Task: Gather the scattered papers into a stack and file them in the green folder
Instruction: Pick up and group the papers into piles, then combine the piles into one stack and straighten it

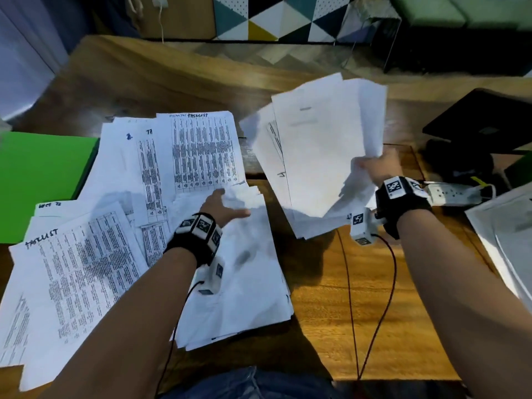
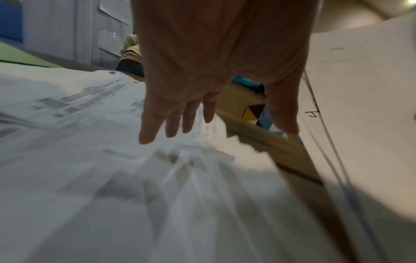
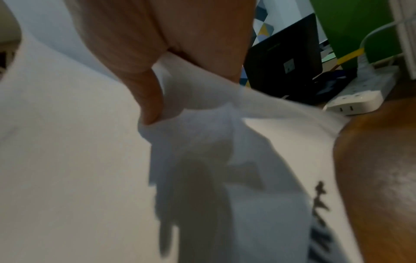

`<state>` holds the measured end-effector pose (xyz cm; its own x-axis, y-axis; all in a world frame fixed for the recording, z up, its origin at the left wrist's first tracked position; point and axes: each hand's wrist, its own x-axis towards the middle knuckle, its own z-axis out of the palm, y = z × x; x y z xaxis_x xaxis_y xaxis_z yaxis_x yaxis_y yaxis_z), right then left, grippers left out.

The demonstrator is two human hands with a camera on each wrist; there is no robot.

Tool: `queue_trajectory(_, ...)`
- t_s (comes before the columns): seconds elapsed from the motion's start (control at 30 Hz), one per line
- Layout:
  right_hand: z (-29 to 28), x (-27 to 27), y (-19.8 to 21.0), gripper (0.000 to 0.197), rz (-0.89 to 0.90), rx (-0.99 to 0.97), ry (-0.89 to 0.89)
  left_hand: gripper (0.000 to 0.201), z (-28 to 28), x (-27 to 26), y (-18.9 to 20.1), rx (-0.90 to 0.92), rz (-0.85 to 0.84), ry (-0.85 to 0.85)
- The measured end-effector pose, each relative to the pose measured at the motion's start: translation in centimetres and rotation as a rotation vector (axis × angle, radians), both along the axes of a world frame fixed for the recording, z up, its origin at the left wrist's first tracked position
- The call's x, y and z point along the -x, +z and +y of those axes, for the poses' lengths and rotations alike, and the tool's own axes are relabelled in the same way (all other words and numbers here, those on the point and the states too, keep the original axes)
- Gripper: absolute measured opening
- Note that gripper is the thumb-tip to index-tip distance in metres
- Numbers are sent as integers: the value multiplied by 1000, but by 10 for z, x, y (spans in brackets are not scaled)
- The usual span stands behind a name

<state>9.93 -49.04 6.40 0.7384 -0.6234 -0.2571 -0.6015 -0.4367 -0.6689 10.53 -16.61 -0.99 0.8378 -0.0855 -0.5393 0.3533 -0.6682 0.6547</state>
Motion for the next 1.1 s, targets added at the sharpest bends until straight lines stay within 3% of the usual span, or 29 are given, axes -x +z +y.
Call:
queue_trajectory(0.07, -1, 1, 13, 26, -91, -92, -58, 92, -17, -5, 34, 248, -21, 37)
queue_trajectory(0.13, 10, 4, 26, 22, -104, -183, -48, 62, -37, -5, 71, 459, -52, 45)
queue_trajectory(0.2, 25, 8, 32, 45, -149, -315, -2, 47, -50, -2, 94, 546, -201, 111)
queue_trajectory(0.27, 45, 17, 36, 46, -233, -446, 63, 38, -51, 1, 106, 618, -341, 233)
queue_trajectory(0.37, 79, 37, 42, 40, -336, -642, 202, 26, -39, 7, 112, 604, -450, 339)
queue_trajectory(0.53, 116, 53, 15, 40, -406, -790, 186, 29, -2, 29, 94, 503, -442, 392)
queue_trajectory(0.67, 134, 67, -20, 45, -367, -674, 114, 33, 18, 54, 56, 452, -362, 469)
queue_trajectory(0.8, 138, 69, -35, 36, -428, -415, 65, 50, 15, 57, 44, 367, -478, 383)
queue_trajectory(0.9, 147, 60, -26, 25, -488, -275, 77, 28, 7, 50, 59, 306, -529, 382)
queue_trajectory(0.97, 154, 52, -21, 26, -478, -201, 80, 25, 7, 47, 66, 258, -549, 417)
queue_trajectory(1.03, 162, 47, -20, 33, -342, -139, 106, 33, 14, 47, 63, 168, -493, 465)
queue_trajectory(1.1, 171, 47, -31, 41, -97, -121, 172, 45, 29, 51, 52, 27, -321, 446)
